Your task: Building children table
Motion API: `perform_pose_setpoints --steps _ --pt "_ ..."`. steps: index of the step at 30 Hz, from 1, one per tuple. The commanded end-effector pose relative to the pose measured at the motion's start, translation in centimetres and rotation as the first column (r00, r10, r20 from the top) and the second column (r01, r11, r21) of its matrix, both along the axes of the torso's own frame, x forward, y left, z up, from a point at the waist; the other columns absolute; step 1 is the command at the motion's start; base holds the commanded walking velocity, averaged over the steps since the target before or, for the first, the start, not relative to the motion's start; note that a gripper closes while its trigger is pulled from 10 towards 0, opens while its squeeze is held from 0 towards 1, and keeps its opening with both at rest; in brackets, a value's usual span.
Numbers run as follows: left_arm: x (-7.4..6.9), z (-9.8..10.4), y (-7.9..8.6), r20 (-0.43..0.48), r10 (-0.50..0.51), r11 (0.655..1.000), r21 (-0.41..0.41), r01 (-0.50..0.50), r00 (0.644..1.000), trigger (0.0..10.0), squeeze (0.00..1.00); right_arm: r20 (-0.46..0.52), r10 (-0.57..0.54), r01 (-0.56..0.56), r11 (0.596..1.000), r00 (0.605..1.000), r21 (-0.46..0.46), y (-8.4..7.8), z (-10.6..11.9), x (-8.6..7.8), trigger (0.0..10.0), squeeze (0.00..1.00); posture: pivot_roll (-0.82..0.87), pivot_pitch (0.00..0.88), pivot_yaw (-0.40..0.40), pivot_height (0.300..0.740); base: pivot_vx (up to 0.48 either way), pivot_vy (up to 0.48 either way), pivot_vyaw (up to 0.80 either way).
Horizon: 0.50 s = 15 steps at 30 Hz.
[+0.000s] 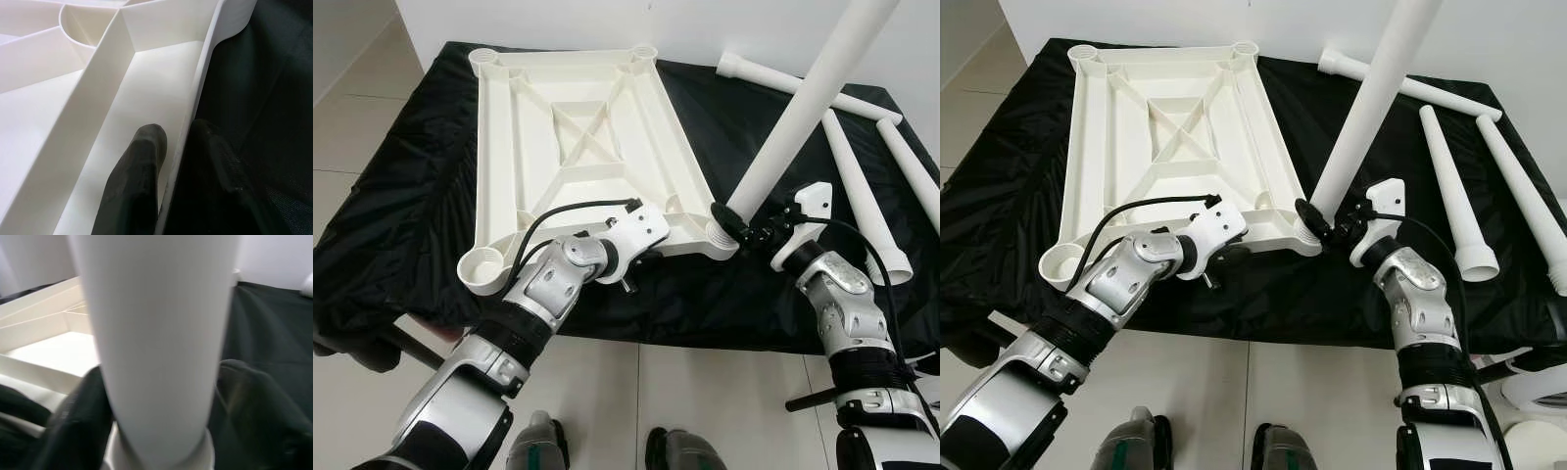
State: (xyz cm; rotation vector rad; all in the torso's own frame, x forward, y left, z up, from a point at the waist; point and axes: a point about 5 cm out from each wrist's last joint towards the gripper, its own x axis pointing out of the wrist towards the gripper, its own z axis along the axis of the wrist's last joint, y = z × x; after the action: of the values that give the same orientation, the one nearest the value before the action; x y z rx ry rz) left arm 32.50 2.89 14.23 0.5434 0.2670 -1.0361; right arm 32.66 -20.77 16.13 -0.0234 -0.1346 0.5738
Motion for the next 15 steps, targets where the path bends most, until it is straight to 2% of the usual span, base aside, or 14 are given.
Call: perform_pose_setpoints --steps 1,3,4,5,6,7,15 --pt "-0.40 0.12 -0.45 -0.001 -0.053 0.998 0.029 0.053 0.999 10.0 0.00 0.009 0.005 -0.005 1.000 1.000 -0.002 -0.31 0.18 0.03 0.0 0.00 -0.03 0.087 -0.011 0.740 0.000 0.000 0.00" --pt "-0.40 0.12 -0.48 0.000 -0.054 0.998 0.028 0.054 0.999 10.0 0.00 0.010 0.010 -0.010 1.000 1.000 -0.001 -0.25 0.20 0.10 0.0 0.00 -0.03 0.086 -0.011 0.740 0.000 0.000 0.00" --pt "-0.45 0.12 -0.53 0.000 -0.055 0.998 0.028 0.055 0.998 10.0 0.00 0.011 0.013 -0.013 1.000 1.000 -0.001 -0.17 0.23 0.27 2.7 0.00 -0.03 0.085 -0.011 0.740 0.000 0.000 0.00" --pt "-0.50 0.11 -0.58 0.000 -0.057 0.998 0.028 0.057 0.998 10.0 0.00 0.013 0.014 -0.014 1.000 1.000 -0.006 -0.09 0.25 0.42 4.5 0.00 -0.03 0.084 -0.011 0.740 0.000 0.000 0.00" --pt "-0.50 0.11 -0.58 0.000 -0.057 0.998 0.028 0.057 0.998 10.0 0.00 0.013 0.014 -0.014 1.000 1.000 -0.006 -0.09 0.25 0.42 4.5 0.00 -0.03 0.084 -0.011 0.740 0.000 0.000 0.00" --pt "-0.54 0.09 -0.63 -0.001 -0.059 0.998 0.028 0.059 0.998 10.0 0.00 0.013 0.012 -0.012 1.000 1.000 -0.010 -0.01 0.25 0.61 10.0 0.00 -0.03 0.082 -0.011 0.740 0.000 0.000 0.00" --pt "-0.66 0.06 -0.77 -0.001 -0.066 0.997 0.028 0.066 0.998 10.0 0.00 0.010 0.013 -0.013 1.000 1.000 -0.016 0.32 0.17 0.83 10.0 0.00 -0.03 0.076 -0.013 0.740 0.000 0.000 0.00"
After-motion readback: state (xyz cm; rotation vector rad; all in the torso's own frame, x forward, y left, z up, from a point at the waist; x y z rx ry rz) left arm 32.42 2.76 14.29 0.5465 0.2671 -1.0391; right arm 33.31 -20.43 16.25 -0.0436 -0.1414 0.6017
